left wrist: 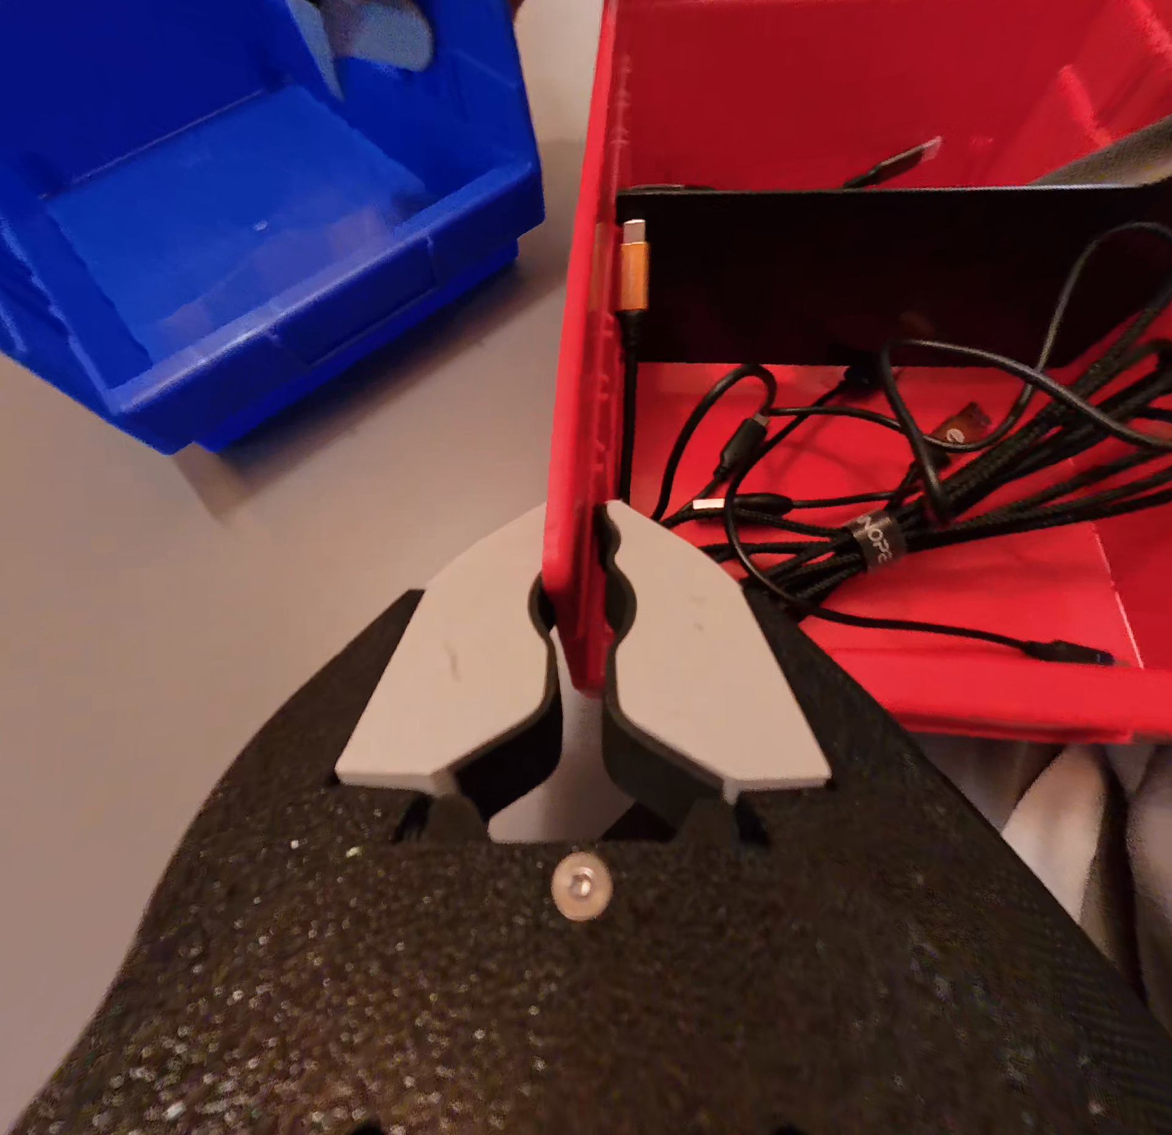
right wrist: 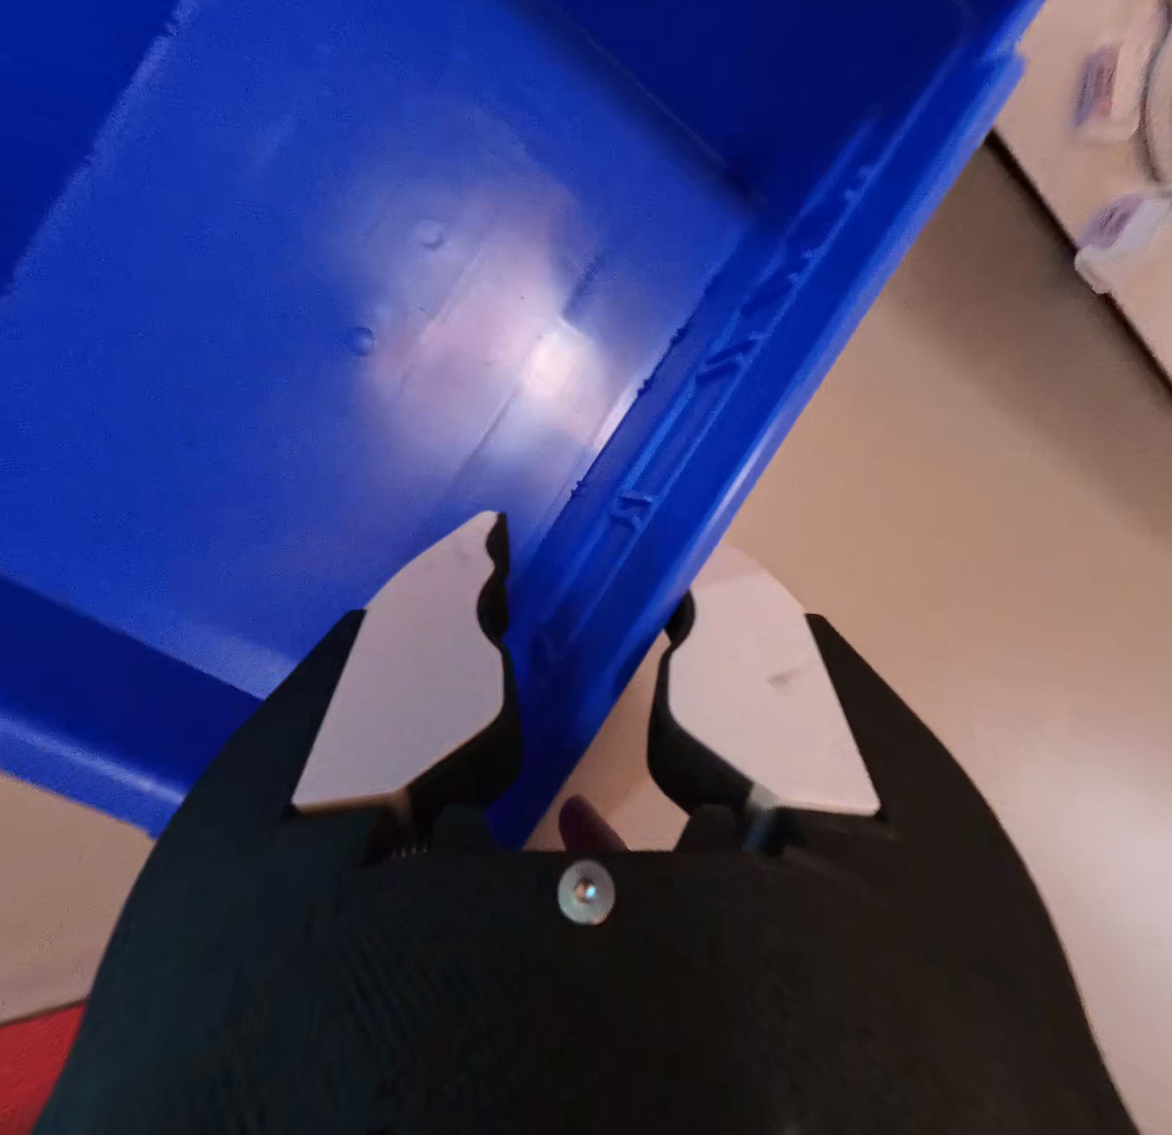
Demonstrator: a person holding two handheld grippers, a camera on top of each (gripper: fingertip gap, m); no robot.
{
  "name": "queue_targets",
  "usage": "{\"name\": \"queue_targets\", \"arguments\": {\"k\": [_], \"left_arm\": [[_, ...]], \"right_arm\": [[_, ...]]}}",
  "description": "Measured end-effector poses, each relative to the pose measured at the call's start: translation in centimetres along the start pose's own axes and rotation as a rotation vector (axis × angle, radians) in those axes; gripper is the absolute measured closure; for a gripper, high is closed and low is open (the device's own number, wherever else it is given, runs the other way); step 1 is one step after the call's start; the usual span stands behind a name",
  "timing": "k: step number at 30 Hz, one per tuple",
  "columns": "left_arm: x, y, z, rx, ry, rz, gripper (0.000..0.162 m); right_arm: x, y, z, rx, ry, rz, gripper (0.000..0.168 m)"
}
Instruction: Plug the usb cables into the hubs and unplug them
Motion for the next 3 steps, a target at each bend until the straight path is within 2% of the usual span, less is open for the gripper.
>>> {"name": "queue_targets", "arguments": {"k": [3], "left_arm": [[0.08,-0.12,-0.09,-0.016,-0.032,0.019,0.153]], "right_arm": [[0.73,-0.19,-0.34,0.12,-0.02,-0.034,0.146]]}}
Point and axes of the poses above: each gripper's, where its closed fingertips meet, x out along the fingers, y out of its underside, z = x × y across the jaws, the point moved 6 cm from there along -x, back along the fingers, and after that the axes turned 2 degrees about -z, right-handed, at the moved point
